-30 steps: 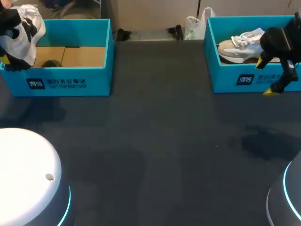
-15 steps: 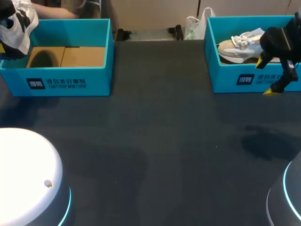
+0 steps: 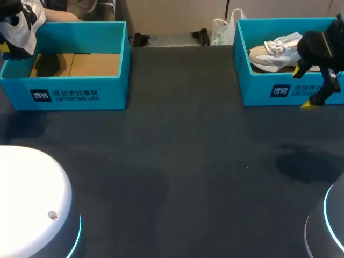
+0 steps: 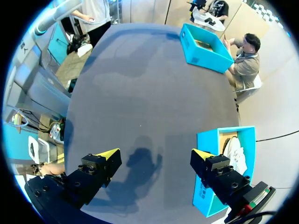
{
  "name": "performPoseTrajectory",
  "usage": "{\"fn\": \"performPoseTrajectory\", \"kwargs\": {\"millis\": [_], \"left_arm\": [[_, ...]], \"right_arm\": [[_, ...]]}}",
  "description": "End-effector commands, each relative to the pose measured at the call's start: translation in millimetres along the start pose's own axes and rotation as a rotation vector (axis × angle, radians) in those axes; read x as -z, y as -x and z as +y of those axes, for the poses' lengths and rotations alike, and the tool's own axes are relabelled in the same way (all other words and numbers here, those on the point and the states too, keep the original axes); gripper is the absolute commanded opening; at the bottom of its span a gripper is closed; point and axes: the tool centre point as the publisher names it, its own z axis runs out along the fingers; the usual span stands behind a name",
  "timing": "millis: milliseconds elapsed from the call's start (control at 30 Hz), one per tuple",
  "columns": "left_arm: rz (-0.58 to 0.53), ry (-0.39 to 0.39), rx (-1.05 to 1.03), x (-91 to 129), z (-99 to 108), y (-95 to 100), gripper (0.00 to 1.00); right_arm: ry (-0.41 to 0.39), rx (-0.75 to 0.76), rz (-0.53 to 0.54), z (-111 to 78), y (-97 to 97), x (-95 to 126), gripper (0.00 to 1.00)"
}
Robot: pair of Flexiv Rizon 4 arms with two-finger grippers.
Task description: Take the shoe out of the shoebox, open the shoe tongue, remove and reinsert the insole, then place the shoe into the shoebox
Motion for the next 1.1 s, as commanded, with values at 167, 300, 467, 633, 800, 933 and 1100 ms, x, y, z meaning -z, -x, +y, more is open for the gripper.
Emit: {"fn": "performPoseTrajectory", "kwargs": {"millis": [167,300,467,633,800,933,1100], "left_arm": [[0.003,-0.008,0.026,5.5,4.5,10.4,0.0],[0.003,-0.008,0.026,5.5,4.5,10.4,0.0],[0.003,-0.008,0.026,5.5,4.5,10.4,0.0],[0.025,0.079,-0.271,7.7,1.0,0.7,0.0],[0.034,0.175,-0.566,12.4,12.8,0.7,0.0],[0.094,0.149,-0.759,20.3,24.4,6.9,0.0],[0.121,0.184,-1.119,27.0,41.4,7.8,0.0]], "right_arm": [[-0.002,-0.001,0.002,0.5,1.4,-0.8,1.0],[-0.002,-0.001,0.002,0.5,1.4,-0.8,1.0],[-0.002,-0.001,0.002,0.5,1.4,-0.8,1.0],[-0.002,-0.001,0.002,0.5,1.4,-0.8,1.0],[-0.002,-0.001,0.002,0.5,1.4,-0.8,1.0],[-0.002,-0.001,0.002,0.5,1.4,-0.8,1.0],[-0.002,-0.001,0.002,0.5,1.4,-0.8,1.0]]}}
